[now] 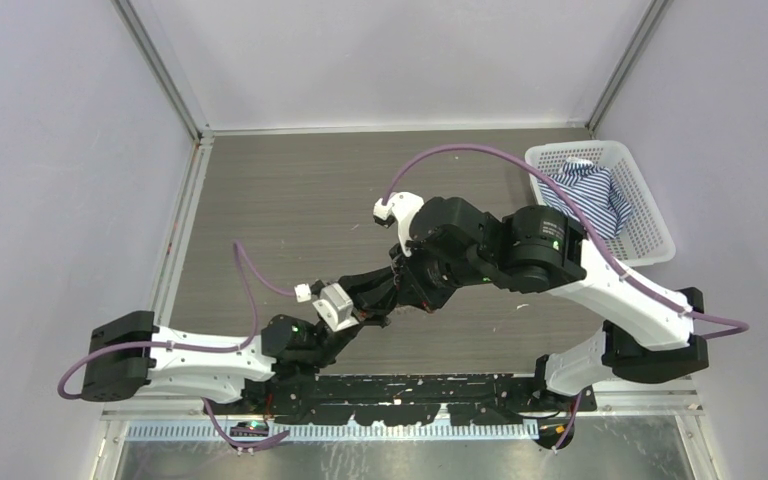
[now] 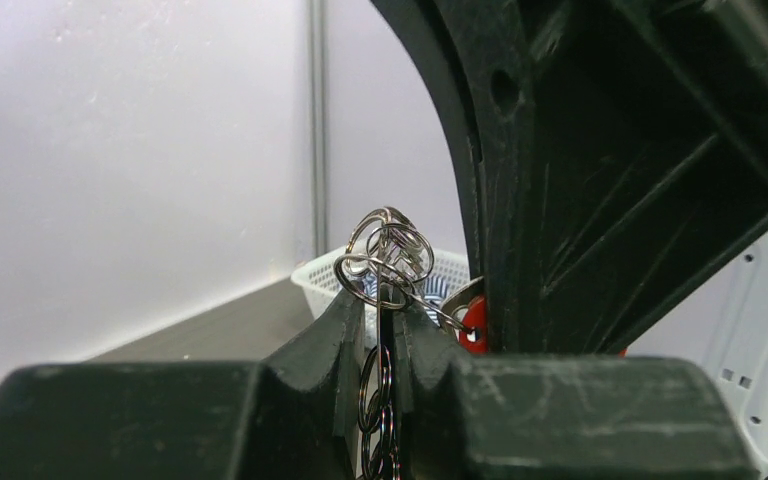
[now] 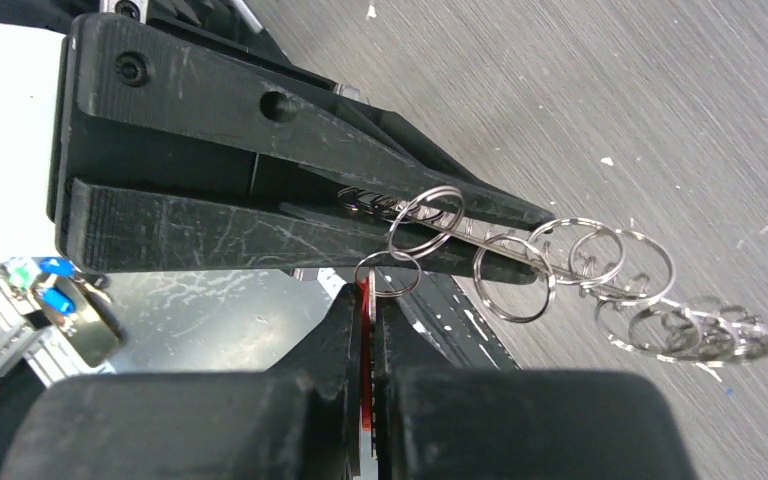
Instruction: Remove the keys from the keyring
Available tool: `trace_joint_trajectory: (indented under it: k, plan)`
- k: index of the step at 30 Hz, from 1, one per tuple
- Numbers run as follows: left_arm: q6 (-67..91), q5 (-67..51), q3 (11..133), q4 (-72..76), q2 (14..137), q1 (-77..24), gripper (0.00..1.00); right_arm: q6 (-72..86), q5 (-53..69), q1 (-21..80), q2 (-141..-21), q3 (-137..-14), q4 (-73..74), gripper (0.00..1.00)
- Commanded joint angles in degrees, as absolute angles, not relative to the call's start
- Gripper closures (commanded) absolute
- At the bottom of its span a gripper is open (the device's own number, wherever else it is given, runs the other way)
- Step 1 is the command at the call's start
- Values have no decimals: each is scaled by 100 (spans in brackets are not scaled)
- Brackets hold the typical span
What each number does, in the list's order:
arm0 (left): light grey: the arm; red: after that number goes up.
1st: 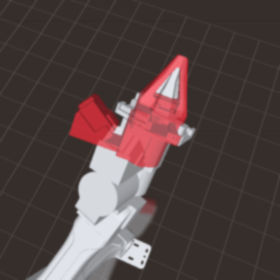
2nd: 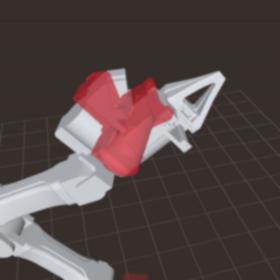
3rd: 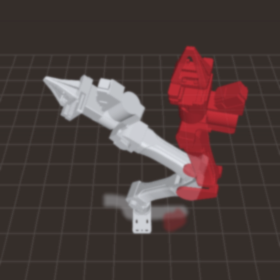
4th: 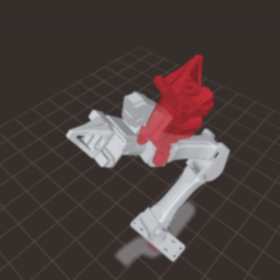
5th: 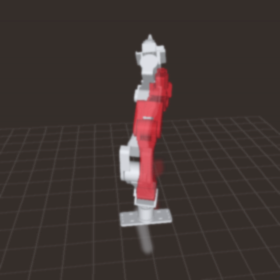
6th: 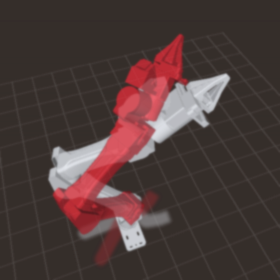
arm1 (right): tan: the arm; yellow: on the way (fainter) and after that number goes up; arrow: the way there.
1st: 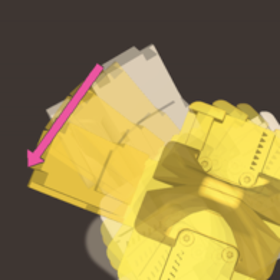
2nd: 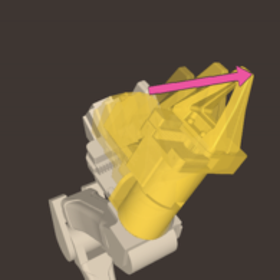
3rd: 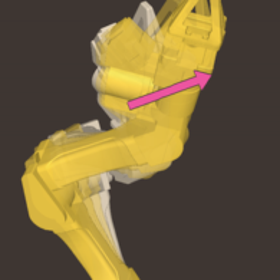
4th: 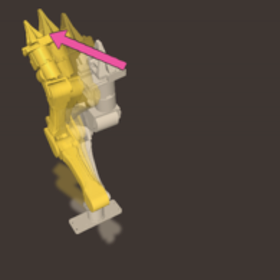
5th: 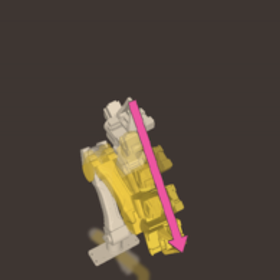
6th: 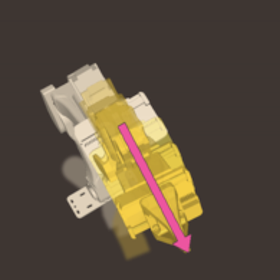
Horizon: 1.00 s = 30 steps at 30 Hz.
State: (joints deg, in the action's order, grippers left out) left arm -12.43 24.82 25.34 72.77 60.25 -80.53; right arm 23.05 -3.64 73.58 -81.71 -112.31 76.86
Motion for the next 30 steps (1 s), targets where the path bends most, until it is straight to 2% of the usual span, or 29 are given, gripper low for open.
trace_joint_trajectory:
  k: [1, 13, 20, 30]
  plan:
    - [-1396, 3290, 3003, 8184, 6180, -7958, 100, 2238, -75, 7729, -8359, -11512, 7970, 99]
    - [-1002, 2735, 2715, 8200, 5476, -7911, 99, 2457, -963, 7914, -8007, -10905, 7961, 99]
    - [-814, 2471, 2602, 8200, 5164, -7917, 100, 2563, -924, 7918, -7892, -10573, 7774, 99]
    - [-923, 2189, 2507, 8030, 5103, -7919, 99, 2531, -1904, 7919, -7803, -10791, 7921, 99]
